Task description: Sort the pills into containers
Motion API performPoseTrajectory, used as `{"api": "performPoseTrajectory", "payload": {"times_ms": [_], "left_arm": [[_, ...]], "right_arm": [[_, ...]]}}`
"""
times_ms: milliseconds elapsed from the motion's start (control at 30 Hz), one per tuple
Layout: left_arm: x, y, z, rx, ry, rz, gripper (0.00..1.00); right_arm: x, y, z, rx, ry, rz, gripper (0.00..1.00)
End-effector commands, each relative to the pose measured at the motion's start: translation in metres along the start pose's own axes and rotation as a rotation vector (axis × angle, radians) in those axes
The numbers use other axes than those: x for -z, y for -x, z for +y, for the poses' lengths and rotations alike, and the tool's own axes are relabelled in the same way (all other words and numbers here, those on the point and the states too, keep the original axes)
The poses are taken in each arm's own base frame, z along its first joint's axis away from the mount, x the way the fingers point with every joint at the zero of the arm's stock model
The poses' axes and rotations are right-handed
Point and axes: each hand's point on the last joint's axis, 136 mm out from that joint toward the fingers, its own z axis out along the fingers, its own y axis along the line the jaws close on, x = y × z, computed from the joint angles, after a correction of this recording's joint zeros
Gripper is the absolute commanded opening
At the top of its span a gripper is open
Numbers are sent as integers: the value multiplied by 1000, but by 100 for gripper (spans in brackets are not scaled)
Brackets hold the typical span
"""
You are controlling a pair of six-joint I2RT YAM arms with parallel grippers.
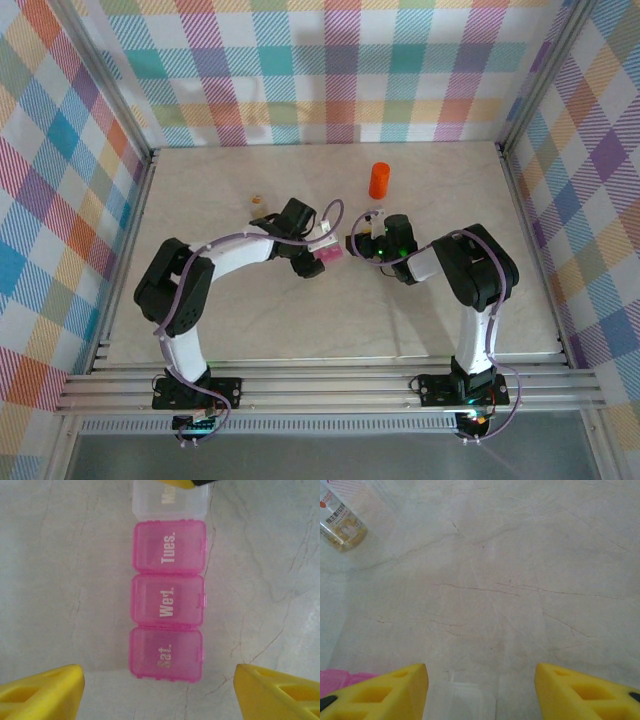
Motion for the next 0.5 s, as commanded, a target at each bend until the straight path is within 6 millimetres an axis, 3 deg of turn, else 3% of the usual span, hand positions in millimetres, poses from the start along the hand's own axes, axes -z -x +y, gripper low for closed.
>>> {"api": "performPoseTrajectory", "payload": {"times_ms": [0, 300, 467], "left_arm": [[-4, -7, -9, -29, -43, 57, 77], [-12, -11, -16, -38, -114, 108, 71], [-16, -11, -18, -39, -138, 130, 63]], "right_arm": [[1, -53, 0, -14, 13, 156, 59], [2, -53, 1, -2, 16, 156, 59], [3, -53, -1, 8, 2, 161, 60]]}}
